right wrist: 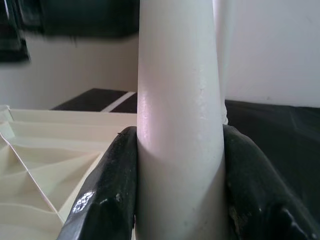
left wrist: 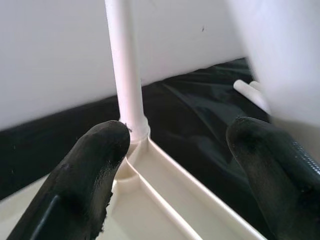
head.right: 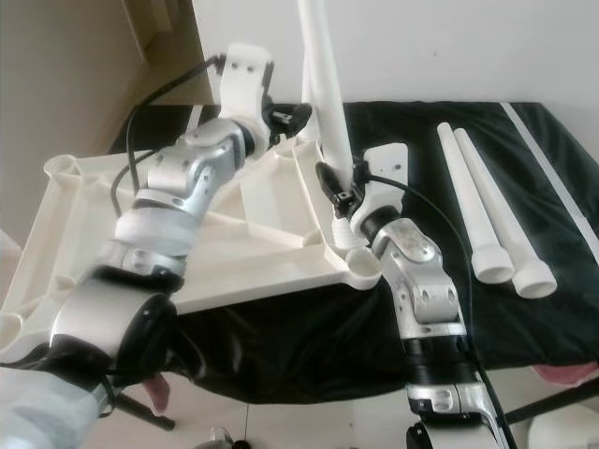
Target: Building children table
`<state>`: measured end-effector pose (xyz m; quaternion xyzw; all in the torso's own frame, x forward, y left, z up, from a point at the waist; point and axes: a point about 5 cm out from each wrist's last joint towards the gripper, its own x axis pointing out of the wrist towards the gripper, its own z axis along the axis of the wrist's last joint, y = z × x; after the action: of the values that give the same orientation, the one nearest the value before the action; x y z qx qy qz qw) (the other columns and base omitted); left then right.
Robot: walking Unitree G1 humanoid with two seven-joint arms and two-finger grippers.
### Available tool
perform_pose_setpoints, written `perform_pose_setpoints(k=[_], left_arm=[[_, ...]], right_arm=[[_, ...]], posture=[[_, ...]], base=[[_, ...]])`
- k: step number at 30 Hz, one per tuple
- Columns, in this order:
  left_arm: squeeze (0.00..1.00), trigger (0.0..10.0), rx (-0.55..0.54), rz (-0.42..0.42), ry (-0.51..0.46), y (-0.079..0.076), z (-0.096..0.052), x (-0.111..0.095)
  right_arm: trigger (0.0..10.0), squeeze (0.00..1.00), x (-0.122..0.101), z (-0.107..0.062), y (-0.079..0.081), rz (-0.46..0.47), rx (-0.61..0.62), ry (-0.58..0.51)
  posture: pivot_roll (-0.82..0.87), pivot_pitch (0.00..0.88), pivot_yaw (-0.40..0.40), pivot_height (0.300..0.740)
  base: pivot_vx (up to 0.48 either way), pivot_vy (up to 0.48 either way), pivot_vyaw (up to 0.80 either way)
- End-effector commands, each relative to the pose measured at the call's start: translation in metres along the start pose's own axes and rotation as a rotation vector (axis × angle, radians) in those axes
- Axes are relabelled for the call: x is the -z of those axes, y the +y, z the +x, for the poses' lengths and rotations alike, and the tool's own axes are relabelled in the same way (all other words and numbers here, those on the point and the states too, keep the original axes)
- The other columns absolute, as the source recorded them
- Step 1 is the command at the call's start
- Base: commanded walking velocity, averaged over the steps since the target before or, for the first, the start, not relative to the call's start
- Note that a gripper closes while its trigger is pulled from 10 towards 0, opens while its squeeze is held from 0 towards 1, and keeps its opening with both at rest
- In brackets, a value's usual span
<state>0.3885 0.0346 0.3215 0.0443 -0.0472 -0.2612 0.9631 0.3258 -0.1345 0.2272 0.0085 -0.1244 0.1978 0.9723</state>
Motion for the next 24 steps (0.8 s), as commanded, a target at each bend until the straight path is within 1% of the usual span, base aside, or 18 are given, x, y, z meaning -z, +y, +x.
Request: perform_pose_setpoints(k=[1,2,3,4,5,6,8,9,10,13,14,15,16,18,24], left_arm=[[0.00,10.0,0.003,0.030,-0.010,-0.002,-0.001,-0.010],[0.00,10.0,-0.007,0.042,-0.034,-0.002,-0.003,-0.022],[0.00,10.0,-0.007,0.042,-0.034,-0.002,-0.003,-0.022],[0.00,10.0,-0.013,0.055,-0.059,-0.002,-0.005,-0.032],[0.00,10.0,-0.018,0.087,-0.085,-0.004,-0.007,-0.043],[0.00,10.0,-0.018,0.087,-0.085,-0.004,-0.007,-0.043],[0.00,10.0,-0.010,0.129,-0.133,-0.013,-0.012,-0.064],[0.00,10.0,-0.010,0.129,-0.133,-0.013,-0.012,-0.064],[0.00,10.0,-0.013,0.151,-0.155,-0.015,-0.015,-0.072],[0.00,10.0,-0.021,0.153,-0.170,-0.015,-0.018,-0.078],[0.00,10.0,-0.038,0.175,-0.193,-0.014,-0.020,-0.084],[0.00,10.0,-0.053,0.172,-0.213,-0.011,-0.022,-0.090],[0.00,10.0,-0.053,0.172,-0.213,-0.011,-0.022,-0.090],[0.00,10.0,-0.080,0.214,-0.241,-0.008,-0.026,-0.097],[0.00,10.0,-0.093,0.203,-0.267,-0.004,-0.032,-0.106]], right_arm=[[10.0,0.00,-0.003,-0.002,-0.002,0.013,0.006,-0.009],[10.0,0.00,-0.004,-0.003,-0.002,0.012,0.006,-0.009],[10.0,0.00,-0.004,-0.003,-0.002,0.012,0.006,-0.009],[10.0,0.00,-0.004,-0.003,-0.002,0.014,0.006,-0.008],[10.0,0.00,-0.004,-0.004,-0.002,0.013,0.006,-0.007],[10.0,0.00,-0.004,-0.004,-0.002,0.013,0.006,-0.007],[10.0,0.00,-0.006,-0.005,-0.004,0.011,0.010,-0.005],[10.0,0.00,-0.006,-0.005,-0.004,0.011,0.010,-0.005],[10.0,0.00,-0.007,-0.006,-0.006,0.009,0.014,-0.004],[10.0,0.00,-0.008,-0.006,-0.007,0.009,0.018,-0.002],[10.0,0.00,-0.008,-0.006,-0.007,0.008,0.019,-0.001],[10.0,0.00,-0.008,-0.006,-0.008,0.008,0.021,0.000],[10.0,0.00,-0.008,-0.006,-0.008,0.008,0.021,0.000],[10.0,0.00,-0.008,-0.007,-0.009,0.007,0.023,0.003],[10.0,0.00,-0.009,-0.006,-0.010,0.003,0.023,0.007]], posture=[[-0.04,0.179,0.006,0.740],[-0.04,0.191,0.002,0.740],[-0.04,0.191,0.002,0.740],[-0.04,0.203,-0.001,0.740],[-0.04,0.205,0.000,0.740],[-0.04,0.205,0.000,0.740],[-0.04,0.213,-0.007,0.740],[-0.04,0.213,-0.007,0.740],[-0.04,0.214,-0.010,0.740],[-0.04,0.214,-0.010,0.740],[-0.03,0.215,-0.015,0.740],[-0.03,0.215,-0.016,0.740],[-0.03,0.215,-0.016,0.740],[-0.03,0.212,-0.019,0.740],[-0.03,0.203,-0.023,0.740]], base=[[0.000,0.000,0.00],[0.000,0.000,0.00],[0.000,0.000,0.00],[0.000,0.000,0.00],[0.000,0.000,0.00],[0.000,0.000,0.00],[0.000,0.000,0.00],[0.000,0.000,0.00],[0.000,0.000,0.00],[0.000,0.000,0.00],[0.000,0.000,0.00],[0.000,0.000,0.00],[0.000,0.000,0.00],[0.000,0.000,0.00],[0.000,0.000,0.00]])
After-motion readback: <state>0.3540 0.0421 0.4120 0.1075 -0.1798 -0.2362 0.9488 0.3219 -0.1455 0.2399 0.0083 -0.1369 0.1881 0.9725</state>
